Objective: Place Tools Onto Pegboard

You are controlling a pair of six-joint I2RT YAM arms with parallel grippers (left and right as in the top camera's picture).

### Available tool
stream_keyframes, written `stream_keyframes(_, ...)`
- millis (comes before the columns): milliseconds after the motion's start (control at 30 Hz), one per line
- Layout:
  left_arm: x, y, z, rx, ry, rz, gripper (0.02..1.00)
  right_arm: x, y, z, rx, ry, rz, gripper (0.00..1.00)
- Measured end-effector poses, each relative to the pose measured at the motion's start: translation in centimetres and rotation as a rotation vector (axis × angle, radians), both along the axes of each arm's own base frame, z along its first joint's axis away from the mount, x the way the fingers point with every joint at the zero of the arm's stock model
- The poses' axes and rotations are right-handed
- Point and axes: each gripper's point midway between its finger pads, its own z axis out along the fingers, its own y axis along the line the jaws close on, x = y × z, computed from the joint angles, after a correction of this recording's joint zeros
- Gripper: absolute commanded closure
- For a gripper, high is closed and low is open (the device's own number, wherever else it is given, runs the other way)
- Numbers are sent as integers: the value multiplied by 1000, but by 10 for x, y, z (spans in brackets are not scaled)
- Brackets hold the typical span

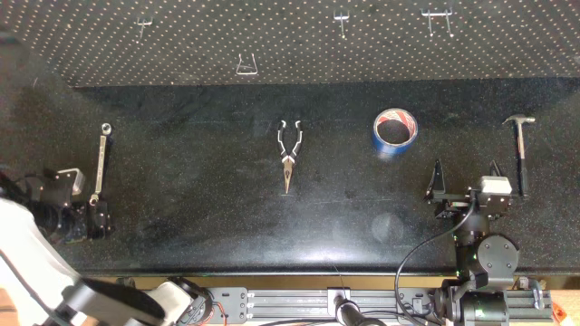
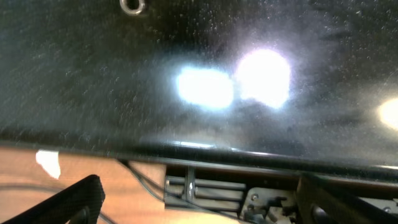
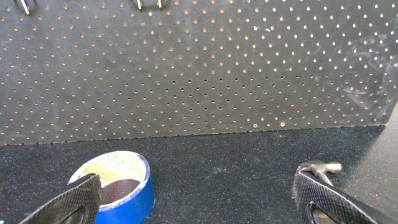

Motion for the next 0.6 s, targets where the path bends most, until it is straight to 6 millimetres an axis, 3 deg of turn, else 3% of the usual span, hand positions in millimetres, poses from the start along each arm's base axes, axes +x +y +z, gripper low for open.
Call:
stream_keyframes(67,17,18,-24,-30,5,-4,23,0,0,0,0,0,0,1)
stream_keyframes(233,53,63,-64,-17,-13,-6,23,0,0,0,0,0,0,1)
stream_keyframes(333,72,80,-70,28,-31,-30,25,0,0,0,0,0,0,1)
stream_keyframes(533,151,47,-86,113,-56,-213,25,0,0,0,0,0,0,1)
stream_keyframes(600,155,50,-85,128,-66,-186,25,0,0,0,0,0,0,1)
